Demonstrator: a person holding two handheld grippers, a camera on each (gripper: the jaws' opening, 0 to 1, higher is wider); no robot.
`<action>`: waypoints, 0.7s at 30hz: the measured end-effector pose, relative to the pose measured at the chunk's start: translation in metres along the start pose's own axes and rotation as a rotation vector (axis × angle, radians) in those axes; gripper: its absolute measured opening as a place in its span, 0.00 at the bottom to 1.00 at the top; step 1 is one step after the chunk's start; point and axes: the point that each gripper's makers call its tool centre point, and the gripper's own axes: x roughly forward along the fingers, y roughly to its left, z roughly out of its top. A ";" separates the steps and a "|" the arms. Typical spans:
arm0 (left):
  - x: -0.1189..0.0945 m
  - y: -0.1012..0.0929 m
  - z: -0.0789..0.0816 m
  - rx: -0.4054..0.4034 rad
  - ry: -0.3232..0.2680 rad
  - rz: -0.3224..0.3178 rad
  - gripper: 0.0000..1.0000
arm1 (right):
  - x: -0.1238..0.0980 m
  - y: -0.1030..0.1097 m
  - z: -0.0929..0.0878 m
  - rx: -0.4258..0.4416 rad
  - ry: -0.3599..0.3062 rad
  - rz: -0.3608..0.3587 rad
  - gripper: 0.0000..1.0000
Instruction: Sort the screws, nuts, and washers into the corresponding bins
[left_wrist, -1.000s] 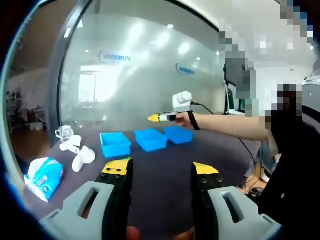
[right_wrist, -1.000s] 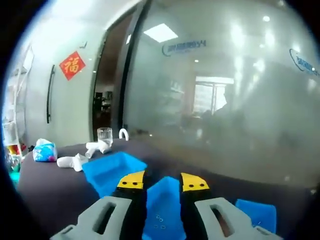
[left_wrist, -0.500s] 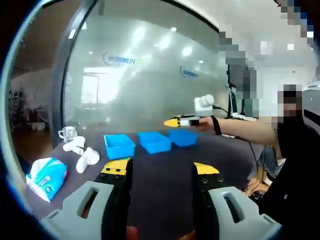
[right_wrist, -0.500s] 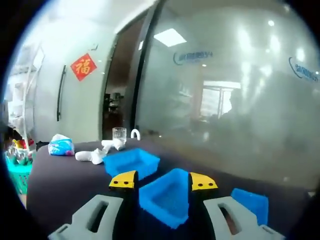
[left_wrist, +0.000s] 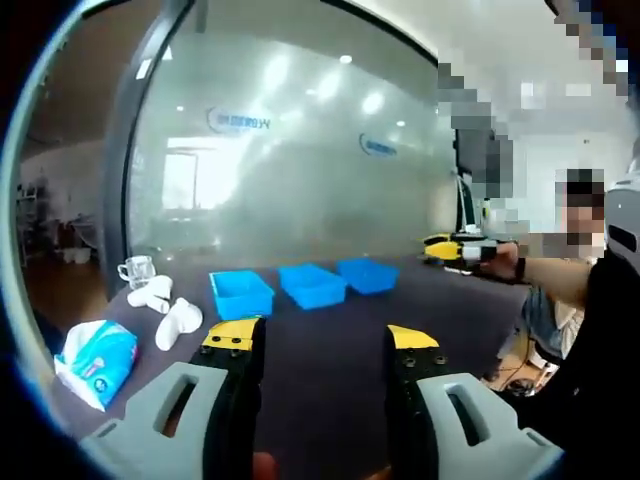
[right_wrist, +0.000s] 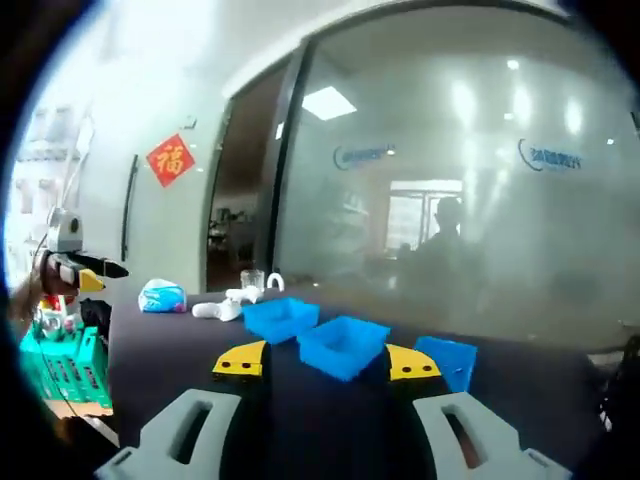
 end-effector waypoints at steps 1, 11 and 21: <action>0.000 0.000 0.000 0.002 -0.001 -0.001 0.46 | -0.011 -0.005 0.001 0.009 -0.007 -0.025 0.40; -0.002 -0.004 0.001 0.009 -0.004 -0.011 0.46 | -0.089 -0.039 -0.007 0.027 -0.027 -0.158 0.41; -0.014 -0.004 0.007 0.019 -0.020 0.001 0.46 | -0.142 -0.063 -0.012 0.068 -0.056 -0.283 0.44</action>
